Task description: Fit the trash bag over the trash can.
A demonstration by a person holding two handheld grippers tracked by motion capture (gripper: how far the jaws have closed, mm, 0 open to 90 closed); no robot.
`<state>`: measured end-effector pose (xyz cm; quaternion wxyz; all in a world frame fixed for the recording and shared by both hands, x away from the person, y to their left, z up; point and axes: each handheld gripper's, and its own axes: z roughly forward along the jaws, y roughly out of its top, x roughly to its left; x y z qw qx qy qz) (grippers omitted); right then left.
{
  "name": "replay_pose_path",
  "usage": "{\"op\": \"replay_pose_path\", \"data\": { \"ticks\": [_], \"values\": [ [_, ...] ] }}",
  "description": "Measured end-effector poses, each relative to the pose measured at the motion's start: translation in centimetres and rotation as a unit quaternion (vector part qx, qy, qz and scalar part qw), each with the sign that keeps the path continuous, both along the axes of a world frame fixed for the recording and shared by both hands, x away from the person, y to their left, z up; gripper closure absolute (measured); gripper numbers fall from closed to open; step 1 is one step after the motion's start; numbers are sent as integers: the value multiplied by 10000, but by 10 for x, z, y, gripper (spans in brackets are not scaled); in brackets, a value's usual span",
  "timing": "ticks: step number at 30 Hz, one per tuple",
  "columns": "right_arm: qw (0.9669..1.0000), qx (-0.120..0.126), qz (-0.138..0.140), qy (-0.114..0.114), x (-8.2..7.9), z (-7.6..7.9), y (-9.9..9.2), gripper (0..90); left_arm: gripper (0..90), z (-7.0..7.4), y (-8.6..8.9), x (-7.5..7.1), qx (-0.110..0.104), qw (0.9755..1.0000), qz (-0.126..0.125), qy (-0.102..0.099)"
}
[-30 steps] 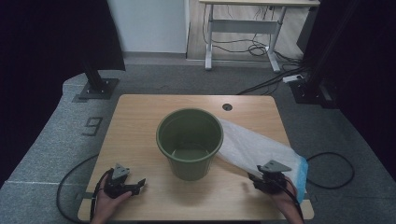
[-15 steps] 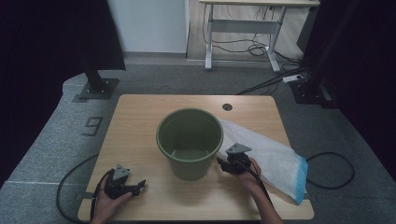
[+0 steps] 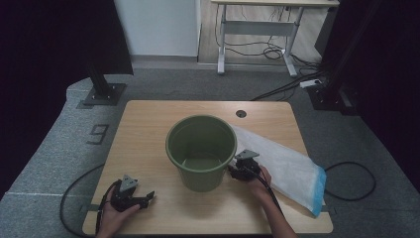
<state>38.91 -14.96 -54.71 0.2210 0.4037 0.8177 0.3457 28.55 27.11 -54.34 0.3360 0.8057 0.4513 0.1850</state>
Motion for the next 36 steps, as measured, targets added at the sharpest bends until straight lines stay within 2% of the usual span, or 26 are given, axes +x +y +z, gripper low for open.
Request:
{"op": "replay_pose_path", "data": {
  "ticks": [2,4,5,6,9,10,11,12,13,16,18,19,24,25,26,27,28,29,33,35,36],
  "values": [
    [10000,-30,-13,-36,0,0,0,501,162,0,0,0,2,10000,6,-3],
    [9998,-130,-76,-135,-1,0,1,647,162,0,0,0,18,10000,-2,6],
    [9998,-130,-76,-135,-1,0,1,647,161,0,0,0,18,10000,-2,6],
    [9999,-76,-95,-82,0,0,0,738,162,0,0,0,31,10000,-6,10],
    [9999,-93,-99,-102,0,0,-1,791,161,0,0,-1,58,10000,-5,13],
    [9996,44,-126,-250,-2,1,-4,843,159,0,1,-1,55,10000,-2,11],
    [9996,44,-126,-250,-2,1,-4,843,159,0,1,-1,55,10000,-2,11],
    [9989,198,-226,-353,-4,5,-10,874,159,0,2,-1,23,10000,23,25],
    [9989,198,-226,-353,-4,5,-10,874,159,0,2,-1,23,10000,23,25],
    [9964,498,-410,-552,-8,18,-23,886,159,0,2,-1,37,10000,20,25],
    [9922,825,-531,-771,-14,36,-36,887,159,0,2,-2,72,10000,16,21],
    [9922,825,-531,-771,-14,36,-36,887,159,0,2,-2,72,10000,16,21],
    [9840,1110,-618,-1251,-28,73,-51,888,159,0,2,-2,78,9999,46,43],
    [9814,1170,-641,-1379,-31,81,-54,888,159,0,3,-3,55,10000,59,48],
    [9757,1342,-704,-1582,-37,96,-60,888,159,0,4,-3,9,9999,95,55],
    [9757,1342,-704,-1582,-37,96,-60,888,159,0,4,-3,9,9999,95,55],
    [9698,1505,-783,-1751,-42,109,-65,888,159,0,5,-4,-10,9999,103,60],
    [9698,1505,-783,-1751,-42,109,-65,888,159,0,5,-4,-20,9999,116,64],
    [9608,1727,-804,-2014,-49,134,-72,888,159,0,4,-4,15,9999,128,88],
    [9597,1731,-805,-2061,-49,138,-73,888,159,0,4,-4,16,9999,130,90],
    [9582,1734,-798,-2134,-50,147,-75,889,159,0,4,-4,15,9999,134,95]
  ]
}}
